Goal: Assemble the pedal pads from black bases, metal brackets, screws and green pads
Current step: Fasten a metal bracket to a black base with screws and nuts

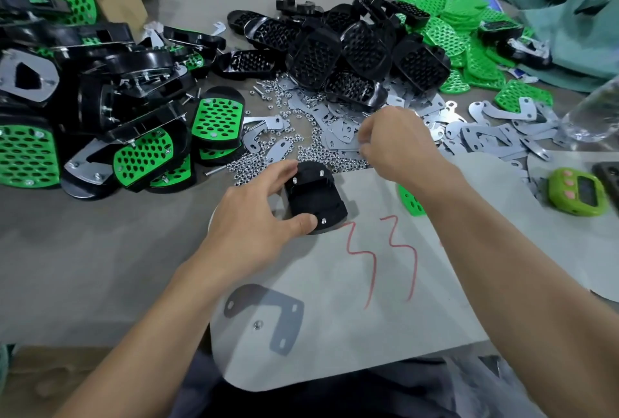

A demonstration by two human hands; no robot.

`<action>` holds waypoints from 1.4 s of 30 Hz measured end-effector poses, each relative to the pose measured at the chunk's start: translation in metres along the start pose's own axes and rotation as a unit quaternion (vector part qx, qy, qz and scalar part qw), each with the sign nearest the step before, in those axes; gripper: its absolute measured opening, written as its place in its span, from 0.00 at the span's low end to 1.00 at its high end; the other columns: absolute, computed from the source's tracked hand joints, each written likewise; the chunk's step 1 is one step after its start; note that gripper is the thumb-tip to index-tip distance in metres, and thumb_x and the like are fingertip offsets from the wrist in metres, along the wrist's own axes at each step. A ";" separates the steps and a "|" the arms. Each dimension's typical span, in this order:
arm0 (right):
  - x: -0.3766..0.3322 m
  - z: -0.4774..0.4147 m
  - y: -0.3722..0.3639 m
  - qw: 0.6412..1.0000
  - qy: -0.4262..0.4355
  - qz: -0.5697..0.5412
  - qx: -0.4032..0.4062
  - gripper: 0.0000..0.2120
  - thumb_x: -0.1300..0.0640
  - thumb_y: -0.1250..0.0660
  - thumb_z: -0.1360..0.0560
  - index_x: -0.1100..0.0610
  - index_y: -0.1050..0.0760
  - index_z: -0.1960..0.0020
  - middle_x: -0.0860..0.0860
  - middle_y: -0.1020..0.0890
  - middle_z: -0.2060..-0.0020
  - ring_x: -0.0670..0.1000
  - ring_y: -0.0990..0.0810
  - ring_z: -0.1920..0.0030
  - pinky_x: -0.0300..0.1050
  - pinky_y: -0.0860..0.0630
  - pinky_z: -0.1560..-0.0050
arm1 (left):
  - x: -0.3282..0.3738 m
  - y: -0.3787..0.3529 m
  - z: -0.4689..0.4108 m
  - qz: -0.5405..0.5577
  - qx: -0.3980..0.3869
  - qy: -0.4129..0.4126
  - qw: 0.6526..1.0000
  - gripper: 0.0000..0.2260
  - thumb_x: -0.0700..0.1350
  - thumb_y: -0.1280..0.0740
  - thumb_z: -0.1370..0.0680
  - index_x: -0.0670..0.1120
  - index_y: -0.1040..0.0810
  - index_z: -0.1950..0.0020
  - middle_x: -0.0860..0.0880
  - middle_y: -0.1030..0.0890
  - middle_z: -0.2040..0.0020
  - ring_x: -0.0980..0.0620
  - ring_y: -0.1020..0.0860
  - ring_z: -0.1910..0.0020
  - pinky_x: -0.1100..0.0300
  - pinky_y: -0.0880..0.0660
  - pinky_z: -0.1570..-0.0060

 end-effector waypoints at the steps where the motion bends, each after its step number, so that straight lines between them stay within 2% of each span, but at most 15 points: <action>1: 0.001 -0.001 -0.001 1.000 0.001 0.004 -0.001 0.10 0.66 0.32 0.29 0.52 0.16 0.56 0.57 0.16 0.54 0.61 0.21 0.49 0.50 0.23 0.46 | 0.000 0.000 0.000 0.000 0.001 0.000 1.000 0.37 0.55 0.19 0.33 0.68 0.33 0.30 0.71 0.26 0.33 0.88 0.37 0.46 0.63 0.28 0.41; 4: -0.001 0.003 -0.002 0.998 0.041 0.044 0.025 0.09 0.64 0.31 0.27 0.52 0.15 0.54 0.56 0.17 0.53 0.59 0.22 0.48 0.47 0.32 0.46 | 0.001 0.000 0.000 0.001 0.002 0.001 1.000 0.36 0.55 0.19 0.33 0.67 0.32 0.30 0.70 0.25 0.32 0.87 0.37 0.46 0.65 0.29 0.41; 7: -0.003 0.016 -0.001 0.993 0.088 0.033 0.070 0.07 0.59 0.32 0.24 0.53 0.16 0.54 0.53 0.16 0.54 0.57 0.21 0.49 0.47 0.34 0.46 | 0.001 -0.001 0.000 -0.003 -0.001 -0.003 1.000 0.36 0.55 0.19 0.33 0.66 0.32 0.29 0.70 0.25 0.32 0.87 0.36 0.46 0.75 0.36 0.45; 11: 0.013 0.024 0.002 0.962 -0.021 -0.256 0.090 0.09 0.57 0.34 0.24 0.52 0.16 0.59 0.49 0.16 0.68 0.48 0.20 0.67 0.41 0.26 0.64 | 0.000 -0.002 -0.001 0.000 0.002 0.000 1.000 0.37 0.55 0.19 0.33 0.66 0.32 0.29 0.70 0.25 0.33 0.88 0.37 0.46 0.76 0.38 0.45; 14: 0.023 0.019 0.003 0.937 -0.072 -0.329 0.089 0.10 0.57 0.34 0.26 0.50 0.17 0.63 0.48 0.16 0.71 0.44 0.27 0.75 0.37 0.30 0.72 | 0.000 0.000 0.000 -0.003 0.002 0.009 1.000 0.36 0.56 0.19 0.33 0.67 0.32 0.29 0.74 0.26 0.36 0.88 0.37 0.46 0.65 0.31 0.41; 16: 0.027 0.016 0.004 0.943 -0.085 -0.311 0.077 0.09 0.56 0.32 0.25 0.48 0.17 0.61 0.45 0.15 0.69 0.44 0.21 0.70 0.37 0.23 0.65 | 0.002 0.002 0.001 -0.011 -0.001 0.014 1.000 0.36 0.56 0.19 0.33 0.67 0.32 0.29 0.75 0.26 0.38 0.87 0.36 0.46 0.62 0.31 0.41; 19: 0.039 0.010 0.001 0.964 -0.105 -0.236 0.065 0.13 0.58 0.34 0.25 0.49 0.16 0.43 0.49 0.14 0.53 0.51 0.17 0.54 0.45 0.20 0.46 | 0.006 0.004 0.000 -0.021 0.001 0.019 1.000 0.36 0.56 0.19 0.32 0.66 0.32 0.29 0.72 0.25 0.34 0.76 0.31 0.39 0.61 0.31 0.40; 22: 0.053 0.005 0.000 0.979 -0.115 -0.163 0.050 0.26 0.65 0.37 0.26 0.51 0.24 0.30 0.57 0.22 0.35 0.59 0.22 0.39 0.54 0.24 0.37 | 0.012 0.006 0.001 -0.050 -0.011 0.017 0.999 0.36 0.57 0.20 0.31 0.64 0.32 0.27 0.67 0.25 0.31 0.63 0.28 0.31 0.59 0.31 0.36; 25: 0.087 0.006 0.013 0.975 -0.157 -0.125 0.095 0.31 0.67 0.37 0.27 0.56 0.31 0.25 0.60 0.29 0.29 0.62 0.31 0.29 0.55 0.32 0.29 | 0.027 0.010 -0.001 -0.114 -0.021 -0.009 0.993 0.34 0.64 0.27 0.34 0.64 0.32 0.28 0.63 0.23 0.32 0.56 0.26 0.31 0.52 0.30 0.33; 27: 0.117 0.006 0.019 0.972 -0.205 -0.084 0.077 0.29 0.63 0.37 0.24 0.59 0.35 0.24 0.61 0.29 0.28 0.63 0.35 0.27 0.57 0.34 0.27 | 0.037 0.014 -0.007 -0.125 -0.001 -0.015 0.992 0.30 0.66 0.31 0.34 0.65 0.27 0.33 0.61 0.20 0.36 0.54 0.23 0.35 0.52 0.29 0.37; 30: 0.144 0.008 0.018 0.964 -0.258 -0.059 0.005 0.21 0.62 0.39 0.24 0.61 0.29 0.31 0.63 0.24 0.34 0.64 0.28 0.34 0.52 0.29 0.38 | 0.051 0.009 -0.022 -0.109 0.028 -0.010 0.994 0.22 0.65 0.30 0.29 0.62 0.21 0.36 0.58 0.19 0.36 0.50 0.23 0.37 0.54 0.30 0.40; 33: 0.140 0.009 0.014 0.973 -0.217 -0.073 0.013 0.10 0.61 0.38 0.23 0.60 0.24 0.43 0.60 0.20 0.45 0.62 0.22 0.43 0.49 0.28 0.49 | 0.071 -0.010 -0.040 -0.096 0.014 -0.032 0.995 0.17 0.61 0.30 0.25 0.61 0.20 0.38 0.57 0.21 0.34 0.50 0.25 0.33 0.52 0.31 0.34; 35: 0.131 0.009 0.011 0.978 -0.179 -0.099 0.034 0.11 0.59 0.37 0.21 0.56 0.22 0.40 0.55 0.17 0.47 0.58 0.20 0.46 0.44 0.29 0.51 | 0.087 -0.027 -0.051 -0.086 -0.006 -0.048 0.995 0.15 0.60 0.30 0.24 0.61 0.20 0.39 0.57 0.21 0.33 0.50 0.25 0.33 0.51 0.32 0.33; 38: 0.112 0.010 0.009 0.980 -0.124 -0.151 0.048 0.22 0.59 0.32 0.24 0.52 0.23 0.31 0.50 0.15 0.45 0.52 0.18 0.44 0.37 0.29 0.46 | 0.107 -0.049 -0.062 -0.082 -0.027 -0.062 0.994 0.14 0.58 0.28 0.24 0.61 0.19 0.39 0.56 0.20 0.33 0.49 0.21 0.38 0.53 0.30 0.35; 42: 0.078 0.012 0.008 0.989 -0.019 -0.136 0.063 0.22 0.63 0.35 0.24 0.51 0.23 0.31 0.53 0.15 0.43 0.55 0.18 0.42 0.45 0.24 0.37 | 0.116 -0.061 -0.071 -0.064 -0.030 -0.061 0.996 0.17 0.54 0.27 0.25 0.59 0.19 0.37 0.56 0.18 0.36 0.52 0.20 0.39 0.57 0.28 0.37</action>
Point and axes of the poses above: each hand's wrist, its own z-axis away from the middle knuckle, its own y-axis out of the back of the hand, x = y × z, the point moved 5 cm from there along -z, towards the middle knuckle
